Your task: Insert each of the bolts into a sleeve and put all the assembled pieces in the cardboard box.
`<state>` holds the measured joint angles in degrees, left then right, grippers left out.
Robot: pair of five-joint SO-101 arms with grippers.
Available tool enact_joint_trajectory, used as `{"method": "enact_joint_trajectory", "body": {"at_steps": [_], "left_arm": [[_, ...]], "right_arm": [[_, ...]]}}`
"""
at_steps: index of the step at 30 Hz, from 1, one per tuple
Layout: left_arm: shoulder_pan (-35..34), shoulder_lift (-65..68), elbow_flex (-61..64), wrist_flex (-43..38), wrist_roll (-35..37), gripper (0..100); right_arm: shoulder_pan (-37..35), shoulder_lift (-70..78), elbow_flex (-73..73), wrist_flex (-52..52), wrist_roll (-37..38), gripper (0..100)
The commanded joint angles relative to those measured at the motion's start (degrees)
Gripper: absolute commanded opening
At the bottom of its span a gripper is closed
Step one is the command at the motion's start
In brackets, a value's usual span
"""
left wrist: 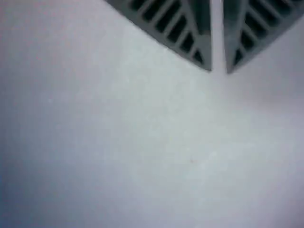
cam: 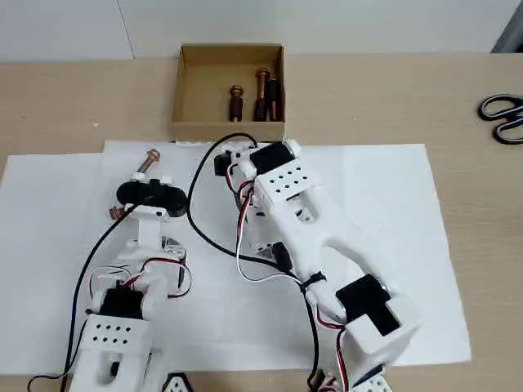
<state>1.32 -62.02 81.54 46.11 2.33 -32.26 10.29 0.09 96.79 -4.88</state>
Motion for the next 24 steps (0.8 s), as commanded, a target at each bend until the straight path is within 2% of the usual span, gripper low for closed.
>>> {"method": "enact_joint_trajectory", "body": {"at_steps": [1,24], "left_arm": [[-0.26,-0.53,-0.31,-1.32,-0.35,1],[-0.35,-0.53,-0.31,-1.32,-0.35,1]], "right_arm": [[-0.40,-0.22,1.49,-2.33,0.62,12.3],[-0.22,9.45,2.37,-9.45,0.53,11.7]]}}
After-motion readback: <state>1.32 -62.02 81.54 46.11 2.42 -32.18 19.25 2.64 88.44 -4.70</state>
